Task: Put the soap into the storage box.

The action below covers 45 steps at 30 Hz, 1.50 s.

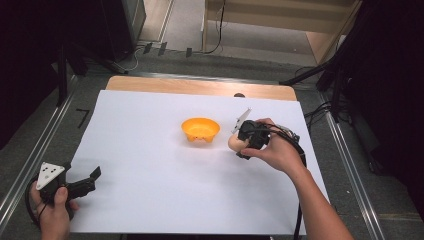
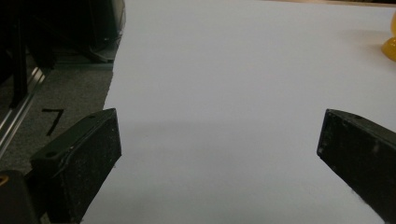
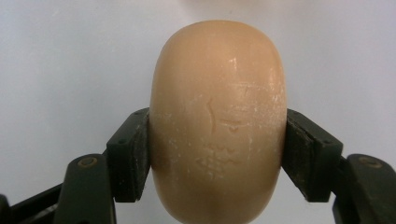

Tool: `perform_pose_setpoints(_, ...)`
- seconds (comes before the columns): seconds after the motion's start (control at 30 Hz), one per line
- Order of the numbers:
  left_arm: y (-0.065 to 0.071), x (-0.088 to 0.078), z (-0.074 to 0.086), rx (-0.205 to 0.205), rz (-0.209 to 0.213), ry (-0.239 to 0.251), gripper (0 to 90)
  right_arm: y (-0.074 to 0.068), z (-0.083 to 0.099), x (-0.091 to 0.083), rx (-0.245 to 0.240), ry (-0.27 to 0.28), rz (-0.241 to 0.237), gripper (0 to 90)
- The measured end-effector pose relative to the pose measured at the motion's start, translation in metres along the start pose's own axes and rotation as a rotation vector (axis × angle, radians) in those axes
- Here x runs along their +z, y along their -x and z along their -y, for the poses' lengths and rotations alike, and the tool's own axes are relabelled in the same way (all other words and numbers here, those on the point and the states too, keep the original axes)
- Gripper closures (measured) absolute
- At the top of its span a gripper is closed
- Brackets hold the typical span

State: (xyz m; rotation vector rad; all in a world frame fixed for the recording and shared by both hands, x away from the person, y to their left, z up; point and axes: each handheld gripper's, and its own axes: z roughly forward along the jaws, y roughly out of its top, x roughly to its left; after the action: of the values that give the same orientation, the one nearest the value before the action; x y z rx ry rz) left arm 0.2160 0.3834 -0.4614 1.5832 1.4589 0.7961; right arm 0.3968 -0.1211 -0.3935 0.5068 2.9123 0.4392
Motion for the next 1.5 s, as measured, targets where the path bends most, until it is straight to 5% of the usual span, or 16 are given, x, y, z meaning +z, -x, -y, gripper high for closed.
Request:
perform_pose_setpoints(0.13,0.0,0.0,0.0,0.0,0.002,0.002,0.5,0.005,-0.013,-0.003,-0.089,0.001,0.02,33.2)
perform_pose_setpoints(0.37,-0.001,0.0,0.0,-0.011,0.0,-0.002,0.5,0.017,-0.034,-0.014,-0.1,0.044,0.017,33.2)
perform_pose_setpoints(0.47,-0.001,0.0,0.0,-0.011,-0.002,-0.003,0.5,0.021,-0.043,-0.013,-0.181,0.041,0.036,33.2)
perform_pose_setpoints(0.93,-0.002,-0.001,0.0,-0.022,-0.001,0.003,0.5,0.034,-0.081,-0.003,-0.233,0.075,-0.023,33.2)
perform_pose_setpoints(1.5,-0.002,0.0,0.0,-0.024,0.006,0.0,0.5,0.036,-0.13,0.025,-0.274,0.036,-0.081,33.1)
